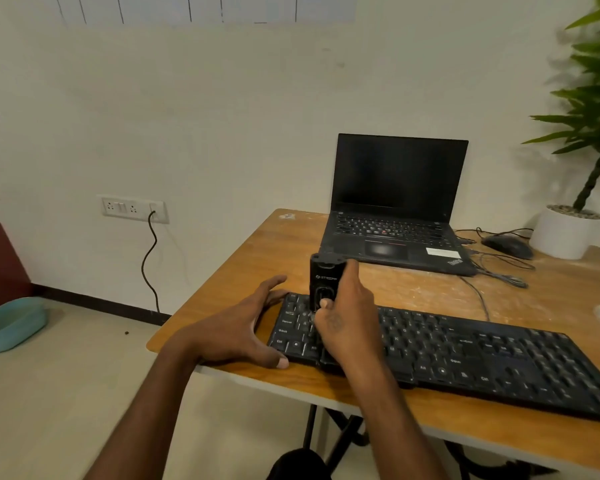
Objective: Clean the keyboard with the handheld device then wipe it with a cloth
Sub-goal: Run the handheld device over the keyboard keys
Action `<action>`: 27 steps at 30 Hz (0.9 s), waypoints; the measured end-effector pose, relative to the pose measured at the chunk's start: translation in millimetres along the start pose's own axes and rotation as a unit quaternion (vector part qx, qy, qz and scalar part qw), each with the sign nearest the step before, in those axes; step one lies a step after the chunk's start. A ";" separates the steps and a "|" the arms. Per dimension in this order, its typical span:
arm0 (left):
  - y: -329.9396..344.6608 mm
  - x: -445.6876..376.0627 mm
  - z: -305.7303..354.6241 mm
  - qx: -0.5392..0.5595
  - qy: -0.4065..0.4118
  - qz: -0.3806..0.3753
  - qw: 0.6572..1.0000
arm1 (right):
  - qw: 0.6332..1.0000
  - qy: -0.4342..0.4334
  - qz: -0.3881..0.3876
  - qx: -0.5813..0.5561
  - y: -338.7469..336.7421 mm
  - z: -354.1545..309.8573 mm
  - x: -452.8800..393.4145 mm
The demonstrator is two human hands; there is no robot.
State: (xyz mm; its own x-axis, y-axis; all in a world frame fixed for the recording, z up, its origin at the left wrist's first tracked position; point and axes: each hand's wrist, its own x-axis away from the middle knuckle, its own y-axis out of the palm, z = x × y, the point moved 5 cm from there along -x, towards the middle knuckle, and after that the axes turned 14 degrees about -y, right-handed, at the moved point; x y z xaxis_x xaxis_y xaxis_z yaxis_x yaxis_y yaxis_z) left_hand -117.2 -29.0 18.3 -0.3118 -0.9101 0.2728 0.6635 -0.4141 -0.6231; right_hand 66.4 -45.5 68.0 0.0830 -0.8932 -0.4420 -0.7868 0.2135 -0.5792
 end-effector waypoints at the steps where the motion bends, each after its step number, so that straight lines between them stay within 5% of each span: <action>1: 0.0 -0.1 0.6 -0.003 -0.001 0.002 1.000 | 1.000 -0.006 -0.001 0.015 4.4 -4.3 -0.9; 6: -0.1 1.0 3.9 -0.010 0.006 0.019 1.000 | 0.998 -0.052 -0.032 0.018 41.1 -26.9 -4.4; 14: -0.3 -1.7 -2.6 -0.004 0.000 -0.003 1.000 | 1.000 0.018 0.007 0.008 -1.5 10.4 -6.8; 22: -0.3 -3.2 -3.0 0.004 -0.001 0.000 1.000 | 0.998 -0.044 -0.036 0.014 36.7 -11.3 -25.2; 27: 0.1 -3.9 -4.2 0.011 -0.003 -0.012 1.000 | 0.999 -0.009 -0.031 0.010 18.0 7.1 -28.7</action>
State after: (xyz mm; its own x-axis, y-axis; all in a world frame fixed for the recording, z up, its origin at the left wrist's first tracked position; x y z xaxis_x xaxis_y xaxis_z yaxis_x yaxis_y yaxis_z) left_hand -118.8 -25.4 14.1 -0.3240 -0.9001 0.2913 0.6713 -0.4357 -0.5996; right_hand 54.1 -13.2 65.4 0.1433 -0.8976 -0.4168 -0.7673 0.1652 -0.6197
